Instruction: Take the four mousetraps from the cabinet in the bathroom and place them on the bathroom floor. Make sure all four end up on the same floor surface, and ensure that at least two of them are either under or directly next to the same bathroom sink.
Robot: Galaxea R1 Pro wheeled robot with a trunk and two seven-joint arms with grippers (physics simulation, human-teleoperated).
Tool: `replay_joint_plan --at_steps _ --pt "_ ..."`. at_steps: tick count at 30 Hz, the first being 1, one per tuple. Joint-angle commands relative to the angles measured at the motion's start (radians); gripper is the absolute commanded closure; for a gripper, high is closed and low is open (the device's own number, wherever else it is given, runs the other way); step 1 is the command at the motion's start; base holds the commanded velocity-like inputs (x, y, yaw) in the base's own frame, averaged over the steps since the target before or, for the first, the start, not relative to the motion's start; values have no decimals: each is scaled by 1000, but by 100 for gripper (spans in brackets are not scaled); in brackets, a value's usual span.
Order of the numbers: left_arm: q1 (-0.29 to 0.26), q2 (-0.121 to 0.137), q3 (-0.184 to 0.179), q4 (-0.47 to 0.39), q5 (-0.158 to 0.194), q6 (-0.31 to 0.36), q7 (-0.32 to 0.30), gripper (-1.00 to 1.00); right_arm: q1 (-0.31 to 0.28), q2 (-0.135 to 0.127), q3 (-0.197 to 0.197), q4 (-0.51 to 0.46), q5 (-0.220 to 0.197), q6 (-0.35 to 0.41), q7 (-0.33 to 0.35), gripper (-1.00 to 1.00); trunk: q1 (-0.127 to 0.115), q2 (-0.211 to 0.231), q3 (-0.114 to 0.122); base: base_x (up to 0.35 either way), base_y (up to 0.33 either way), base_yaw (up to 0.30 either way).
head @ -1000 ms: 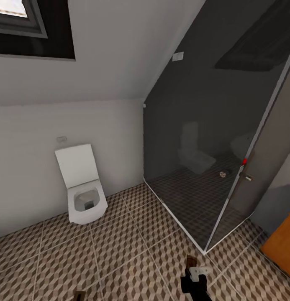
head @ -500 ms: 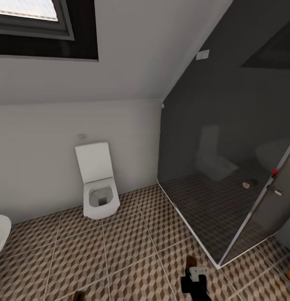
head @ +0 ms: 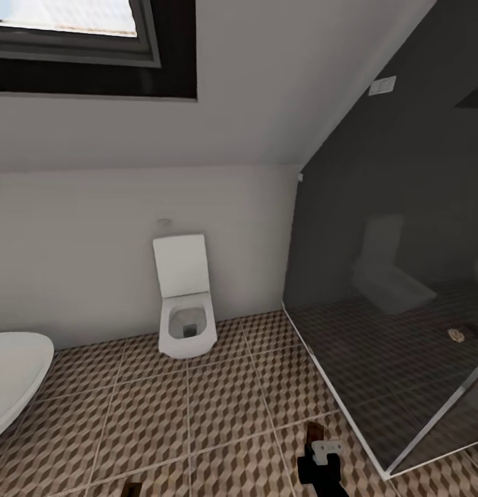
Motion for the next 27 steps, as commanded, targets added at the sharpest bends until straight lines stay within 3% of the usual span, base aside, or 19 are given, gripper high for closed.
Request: replay_joint_plan --at_steps 1,10,27 --pt "-1 0 -9 1 4 -2 5 100 -1 0 9 1 -10 -3 1 100 1 -2 -2 123 -118 286" --pt "-1 0 -9 2 4 -3 5 100 -1 0 9 1 -10 -3 2 100 1 -2 -2 114 -108 286" --pt "-1 0 -9 2 4 -4 5 100 -1 -1 9 1 -10 -3 2 100 1 -2 -2 6 -6 224"
